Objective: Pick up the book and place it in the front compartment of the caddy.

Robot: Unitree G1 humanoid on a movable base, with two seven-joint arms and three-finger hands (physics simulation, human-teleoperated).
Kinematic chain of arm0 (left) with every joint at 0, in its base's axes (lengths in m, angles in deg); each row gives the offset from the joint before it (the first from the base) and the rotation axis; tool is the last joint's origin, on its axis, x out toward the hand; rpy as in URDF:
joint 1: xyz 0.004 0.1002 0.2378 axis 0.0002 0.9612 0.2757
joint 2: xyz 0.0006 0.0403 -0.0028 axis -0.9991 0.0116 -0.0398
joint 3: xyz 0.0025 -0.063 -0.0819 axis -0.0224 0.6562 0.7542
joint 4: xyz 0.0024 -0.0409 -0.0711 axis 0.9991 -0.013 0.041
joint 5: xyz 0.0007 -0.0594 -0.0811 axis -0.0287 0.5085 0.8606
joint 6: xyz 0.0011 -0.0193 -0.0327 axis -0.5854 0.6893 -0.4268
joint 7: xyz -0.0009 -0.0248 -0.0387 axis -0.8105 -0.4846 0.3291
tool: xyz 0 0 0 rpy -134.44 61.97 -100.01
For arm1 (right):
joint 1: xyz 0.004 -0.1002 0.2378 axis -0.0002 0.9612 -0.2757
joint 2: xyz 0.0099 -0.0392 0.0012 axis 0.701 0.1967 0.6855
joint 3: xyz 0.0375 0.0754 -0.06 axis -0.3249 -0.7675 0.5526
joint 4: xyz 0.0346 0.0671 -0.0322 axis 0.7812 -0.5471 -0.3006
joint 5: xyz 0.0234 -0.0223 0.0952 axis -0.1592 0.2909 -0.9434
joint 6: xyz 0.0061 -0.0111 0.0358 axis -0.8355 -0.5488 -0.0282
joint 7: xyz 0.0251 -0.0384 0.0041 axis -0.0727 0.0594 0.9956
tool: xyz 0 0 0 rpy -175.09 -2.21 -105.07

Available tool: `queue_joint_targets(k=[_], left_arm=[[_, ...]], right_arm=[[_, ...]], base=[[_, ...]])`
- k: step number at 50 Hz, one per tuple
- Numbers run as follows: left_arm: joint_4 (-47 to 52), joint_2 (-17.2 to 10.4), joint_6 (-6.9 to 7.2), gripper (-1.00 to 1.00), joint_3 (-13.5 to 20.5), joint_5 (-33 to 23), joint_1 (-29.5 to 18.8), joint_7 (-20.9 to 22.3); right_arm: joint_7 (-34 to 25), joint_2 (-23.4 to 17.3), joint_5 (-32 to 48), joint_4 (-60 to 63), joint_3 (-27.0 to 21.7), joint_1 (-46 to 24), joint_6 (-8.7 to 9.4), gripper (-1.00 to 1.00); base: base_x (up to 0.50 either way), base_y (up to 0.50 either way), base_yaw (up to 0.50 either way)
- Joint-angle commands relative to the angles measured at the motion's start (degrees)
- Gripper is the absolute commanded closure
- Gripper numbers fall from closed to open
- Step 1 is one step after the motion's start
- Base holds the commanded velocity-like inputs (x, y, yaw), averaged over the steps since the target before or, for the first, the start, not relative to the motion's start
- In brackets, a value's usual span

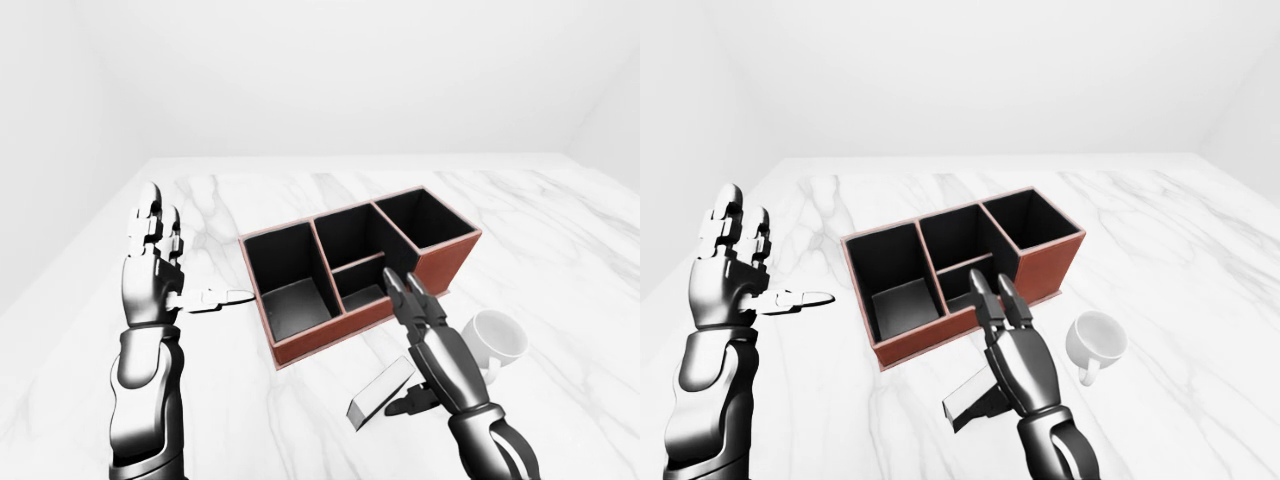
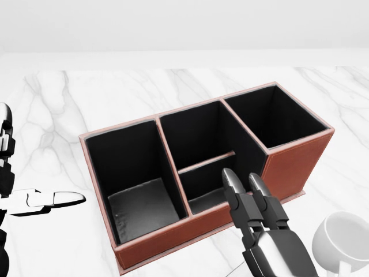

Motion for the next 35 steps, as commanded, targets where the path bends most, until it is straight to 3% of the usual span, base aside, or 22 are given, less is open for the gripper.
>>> queue_joint_targets(k=[1,35], left_arm=[[-0.03,-0.04,0.0,-1.0,0.07,0.03,-0.04,0.05],[-0.32,0.07,0.0,-1.0,-0.2,-0.23,0.02,0.04]], right_arm=[[1.42,-0.58,1.18,-3.11,0.78,-0.53,0.0,-1.0],[2.24,-1.78,4.22,-2.74,2.45,1.12,0.0,-1.0]], base=[[0.0,0.0,0.0],[0.0,0.0,0.0]])
